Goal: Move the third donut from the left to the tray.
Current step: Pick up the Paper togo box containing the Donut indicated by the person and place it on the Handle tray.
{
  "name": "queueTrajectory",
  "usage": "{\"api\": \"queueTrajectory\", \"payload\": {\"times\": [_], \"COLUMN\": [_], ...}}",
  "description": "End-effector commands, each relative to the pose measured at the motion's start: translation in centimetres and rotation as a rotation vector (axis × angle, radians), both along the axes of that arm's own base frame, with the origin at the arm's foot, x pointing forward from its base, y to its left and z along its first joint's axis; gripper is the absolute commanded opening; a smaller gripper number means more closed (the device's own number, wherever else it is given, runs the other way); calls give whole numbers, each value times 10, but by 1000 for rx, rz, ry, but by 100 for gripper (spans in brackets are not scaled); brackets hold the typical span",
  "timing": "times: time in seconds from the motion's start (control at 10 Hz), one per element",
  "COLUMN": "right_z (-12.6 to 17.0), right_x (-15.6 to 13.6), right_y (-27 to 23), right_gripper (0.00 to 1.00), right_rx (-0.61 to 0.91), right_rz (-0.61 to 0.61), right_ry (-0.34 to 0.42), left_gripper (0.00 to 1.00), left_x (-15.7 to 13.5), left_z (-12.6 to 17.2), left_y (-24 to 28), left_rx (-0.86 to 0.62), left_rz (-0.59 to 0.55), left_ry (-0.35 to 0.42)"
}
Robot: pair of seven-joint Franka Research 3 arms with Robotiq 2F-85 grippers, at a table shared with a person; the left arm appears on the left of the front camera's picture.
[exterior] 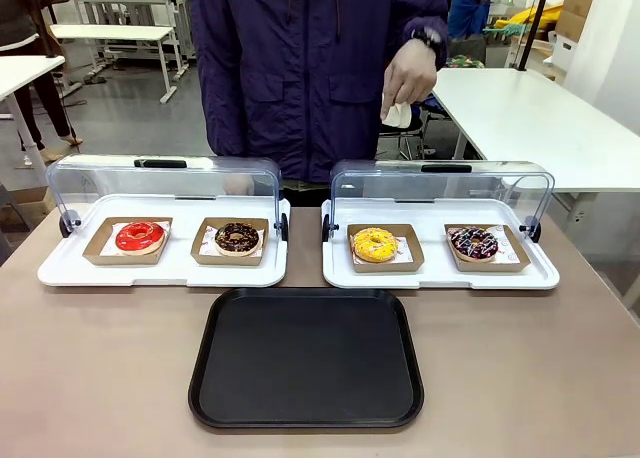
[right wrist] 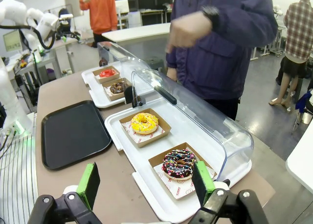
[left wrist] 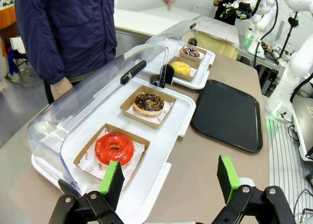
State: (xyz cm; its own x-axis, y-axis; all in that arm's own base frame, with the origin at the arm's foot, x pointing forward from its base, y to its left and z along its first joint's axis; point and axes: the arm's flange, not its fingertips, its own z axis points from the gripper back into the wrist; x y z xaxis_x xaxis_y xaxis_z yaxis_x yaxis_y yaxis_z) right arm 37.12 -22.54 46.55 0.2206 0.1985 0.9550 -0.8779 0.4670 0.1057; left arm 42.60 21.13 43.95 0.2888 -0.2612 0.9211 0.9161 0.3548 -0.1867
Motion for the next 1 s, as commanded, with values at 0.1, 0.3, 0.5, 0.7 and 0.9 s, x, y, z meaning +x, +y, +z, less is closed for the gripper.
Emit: {"api": "queueTrajectory", "payload": {"times": [0.1, 0.3, 0.5, 0.7, 0.9], "right_z": [1, 1, 1, 1, 1], "right_x": [1, 1, 1, 1, 1], "right_y": [1, 1, 1, 1, 1], "right_gripper": [100, 100, 100, 100, 100], "right_rx": [14, 14, 14, 14, 14], "right_rz": [2, 2, 2, 2, 2], "right_ry": [-15, -15, -15, -15, -15], "left_gripper": [100, 100, 100, 100, 100], "left_x": [0, 0, 0, 0, 0], "left_z": [3, 3, 3, 3, 3], "left_y": [0, 0, 0, 0, 0], "left_rx": [5, 5, 5, 5, 5], "left_rz": [-1, -1, -1, -1, -1], "left_ry": [11, 11, 11, 11, 11]}}
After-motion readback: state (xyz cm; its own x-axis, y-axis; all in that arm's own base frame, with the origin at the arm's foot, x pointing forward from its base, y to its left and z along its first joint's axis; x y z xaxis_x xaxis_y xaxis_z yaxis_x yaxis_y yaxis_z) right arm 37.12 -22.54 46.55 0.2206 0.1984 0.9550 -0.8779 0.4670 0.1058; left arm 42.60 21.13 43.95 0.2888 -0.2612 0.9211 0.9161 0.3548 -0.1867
